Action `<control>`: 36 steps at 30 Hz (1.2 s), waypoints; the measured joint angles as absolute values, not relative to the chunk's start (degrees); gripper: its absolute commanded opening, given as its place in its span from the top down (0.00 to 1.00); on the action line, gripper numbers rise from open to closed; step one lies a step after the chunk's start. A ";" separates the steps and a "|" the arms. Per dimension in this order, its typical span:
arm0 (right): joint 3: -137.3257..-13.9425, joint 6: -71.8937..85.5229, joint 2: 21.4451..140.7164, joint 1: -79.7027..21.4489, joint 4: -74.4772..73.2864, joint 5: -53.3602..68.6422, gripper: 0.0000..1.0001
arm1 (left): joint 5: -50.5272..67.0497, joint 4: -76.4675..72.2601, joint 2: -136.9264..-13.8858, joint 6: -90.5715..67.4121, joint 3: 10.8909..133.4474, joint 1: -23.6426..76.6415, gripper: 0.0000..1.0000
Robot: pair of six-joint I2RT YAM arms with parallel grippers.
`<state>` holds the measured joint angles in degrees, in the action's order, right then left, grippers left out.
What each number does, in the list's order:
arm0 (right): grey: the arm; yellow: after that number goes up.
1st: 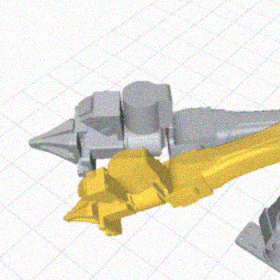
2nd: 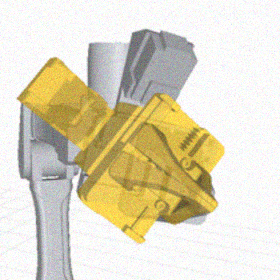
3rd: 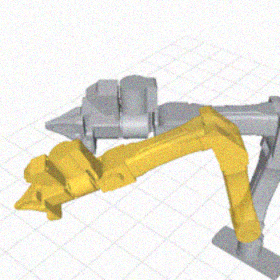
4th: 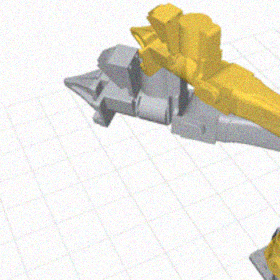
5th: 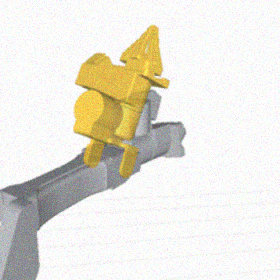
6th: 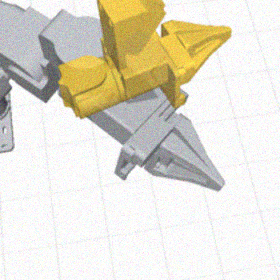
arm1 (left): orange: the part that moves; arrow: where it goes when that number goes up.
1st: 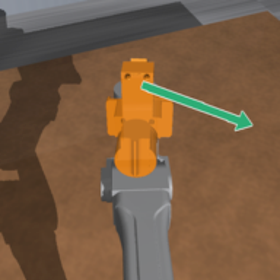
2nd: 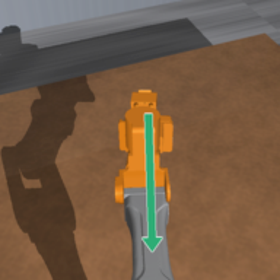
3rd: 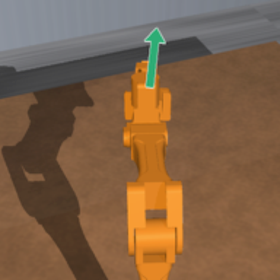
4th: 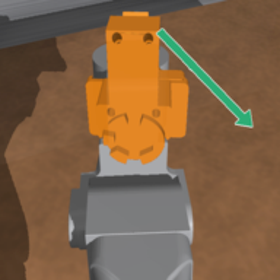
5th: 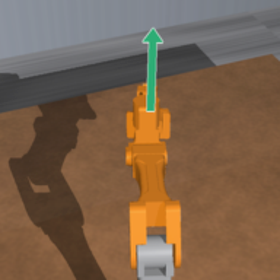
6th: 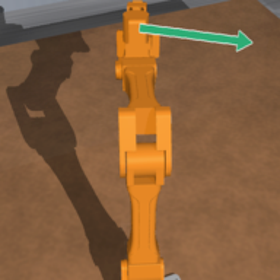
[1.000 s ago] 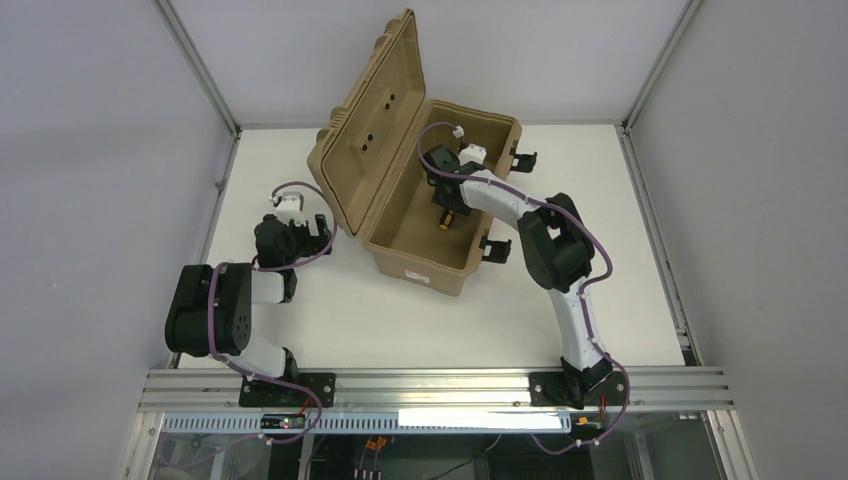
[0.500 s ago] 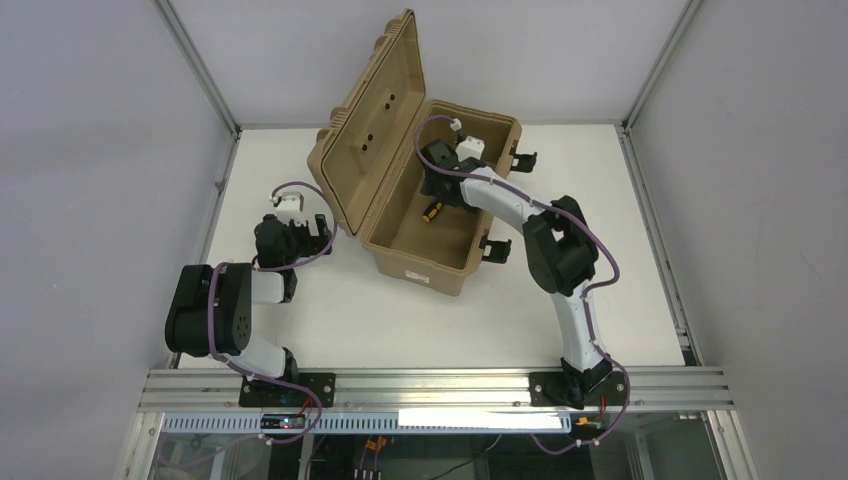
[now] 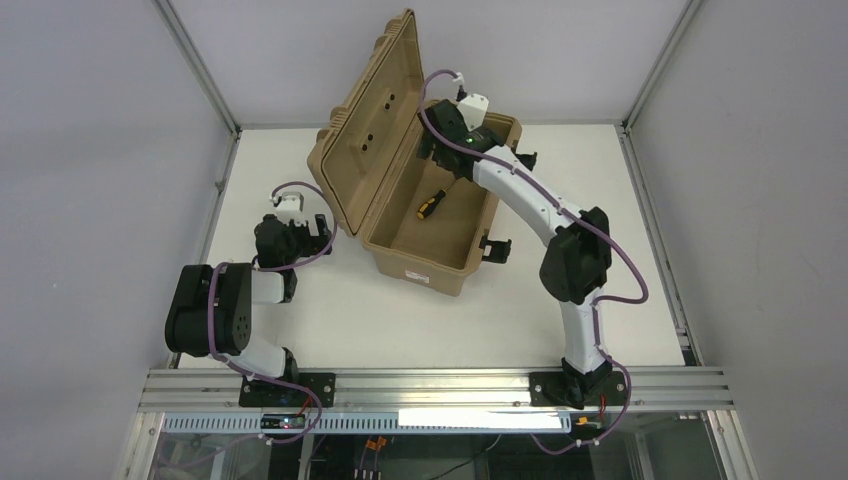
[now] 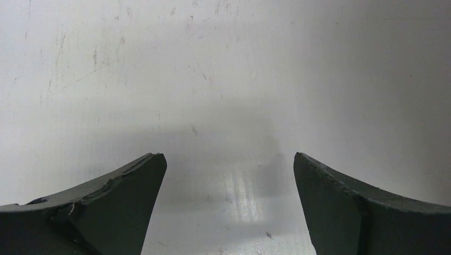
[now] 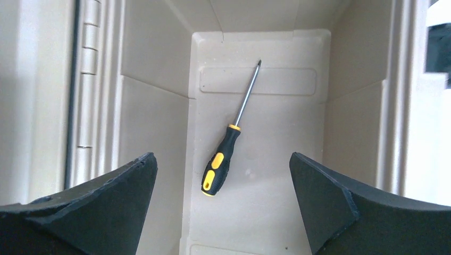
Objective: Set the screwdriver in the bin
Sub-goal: Place the screwdriver in the bin, then reset both arms
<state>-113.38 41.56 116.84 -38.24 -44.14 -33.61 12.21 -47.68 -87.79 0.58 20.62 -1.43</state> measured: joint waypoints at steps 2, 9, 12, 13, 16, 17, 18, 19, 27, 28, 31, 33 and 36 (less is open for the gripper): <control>-116.33 39.68 116.84 -38.30 -46.00 -33.95 0.00 | 12.21 -47.68 -87.79 0.56 20.62 -1.43 0.01; -122.87 32.45 115.77 -38.41 -49.28 -34.24 0.01 | 12.21 -47.68 -87.79 0.58 20.62 -1.43 0.01; -126.56 29.41 115.46 -38.41 -51.55 -34.09 0.01 | 12.21 -47.68 -87.79 0.58 20.62 -1.43 0.01; -128.29 28.47 115.46 -38.41 -52.31 -34.09 0.01 | 12.21 -47.68 -87.79 0.58 20.62 -1.43 0.01; -131.50 25.98 114.80 -38.41 -53.69 -34.22 0.02 | 12.21 -47.68 -87.79 0.58 20.62 -1.43 0.01; -131.83 24.93 114.19 -38.41 -54.06 -34.28 0.02 | 12.21 -47.68 -87.79 0.58 20.62 -1.43 0.01; -131.90 24.01 113.56 -38.39 -54.30 -34.26 0.02 | 12.21 -47.68 -87.79 0.58 20.62 -1.43 0.01; -131.90 22.57 112.71 -38.22 -54.61 -34.06 0.02 | 12.21 -47.68 -87.79 0.58 20.62 -1.43 0.01; -126.76 15.33 104.79 -31.38 -56.01 -25.19 0.01 | 12.21 -47.68 -87.79 0.58 20.62 -1.43 0.01; -126.06 14.72 104.01 -30.35 -56.16 -24.60 0.01 | 12.21 -47.68 -87.79 0.58 20.62 -1.43 0.01; -122.74 12.21 100.77 -25.78 -56.51 -21.98 0.01 | 12.21 -47.68 -87.79 0.58 20.62 -1.43 0.01; -120.95 10.92 99.00 -23.18 -56.58 -20.25 0.01 | 12.21 -47.68 -87.79 0.58 20.62 -1.43 0.01; -117.71 8.88 96.07 -19.14 -56.62 -17.21 0.01 | 12.21 -47.68 -87.79 0.58 20.62 -1.43 0.01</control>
<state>-117.71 8.88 96.07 -19.14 -56.62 -17.21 12.21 -47.68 -87.79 0.58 20.62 -1.43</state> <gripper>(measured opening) 0.991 0.992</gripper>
